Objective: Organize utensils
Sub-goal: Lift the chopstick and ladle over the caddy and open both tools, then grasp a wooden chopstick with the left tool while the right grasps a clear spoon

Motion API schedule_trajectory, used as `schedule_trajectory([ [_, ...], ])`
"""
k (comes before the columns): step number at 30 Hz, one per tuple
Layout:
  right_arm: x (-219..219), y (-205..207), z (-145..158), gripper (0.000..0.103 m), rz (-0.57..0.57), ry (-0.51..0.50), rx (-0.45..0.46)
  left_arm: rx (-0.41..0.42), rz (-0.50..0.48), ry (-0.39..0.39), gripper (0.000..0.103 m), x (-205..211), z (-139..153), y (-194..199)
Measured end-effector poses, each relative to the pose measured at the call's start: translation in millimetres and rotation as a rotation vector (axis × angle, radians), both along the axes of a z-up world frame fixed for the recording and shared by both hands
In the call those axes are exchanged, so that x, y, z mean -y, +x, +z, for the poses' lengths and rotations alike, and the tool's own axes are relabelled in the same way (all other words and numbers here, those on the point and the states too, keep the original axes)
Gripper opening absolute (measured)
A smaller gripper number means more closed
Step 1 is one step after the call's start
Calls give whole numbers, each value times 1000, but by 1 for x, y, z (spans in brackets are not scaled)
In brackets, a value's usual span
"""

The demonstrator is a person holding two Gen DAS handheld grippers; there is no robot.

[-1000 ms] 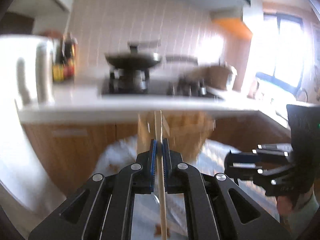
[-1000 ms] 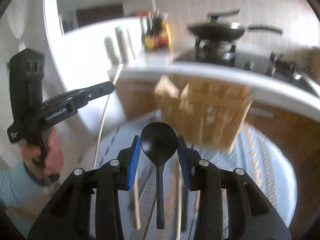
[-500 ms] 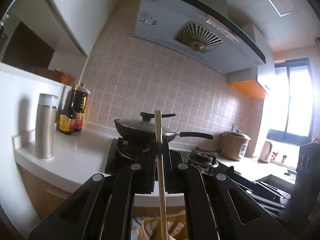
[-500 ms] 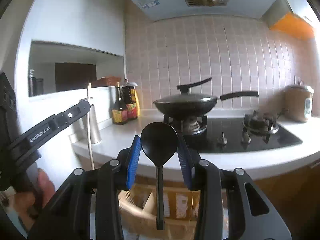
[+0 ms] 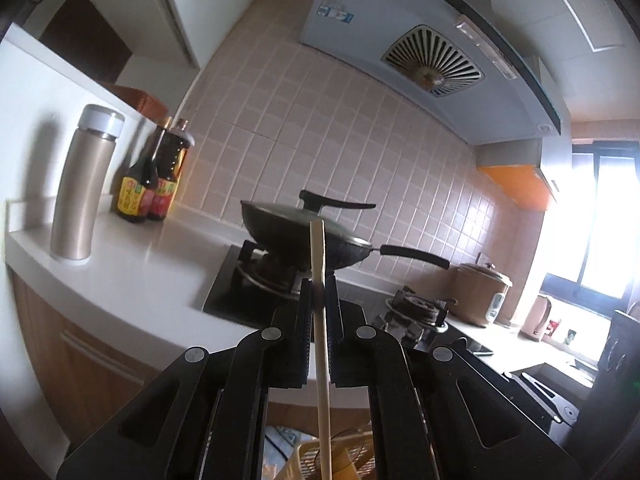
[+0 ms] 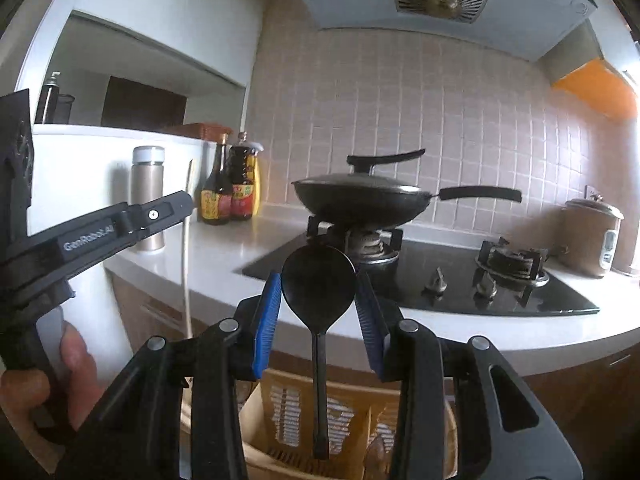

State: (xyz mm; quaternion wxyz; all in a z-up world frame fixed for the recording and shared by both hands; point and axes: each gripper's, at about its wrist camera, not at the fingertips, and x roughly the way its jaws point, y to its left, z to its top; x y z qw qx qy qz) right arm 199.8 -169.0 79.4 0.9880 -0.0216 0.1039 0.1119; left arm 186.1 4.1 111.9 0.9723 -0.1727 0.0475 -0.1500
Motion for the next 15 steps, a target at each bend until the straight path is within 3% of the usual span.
schedule_trajectory([
  [3,0,-5,-4,37,33,-3,-42,-10,-22,31,7,2,-3,-5],
  [5,3,-13,-3,39,32,6,-46,-16,-41,50,18,0,-2,-11],
  [7,10,-23,0,52,40,33,-61,-22,-64,56,31,-6,1,-21],
  [8,14,-27,2,56,46,47,-69,-29,-76,56,32,-10,3,-25],
  [12,28,-48,11,56,70,103,-126,-83,-98,57,32,-28,10,-42],
  [15,38,-69,16,56,80,152,-220,-149,-117,63,35,-46,14,-61],
])
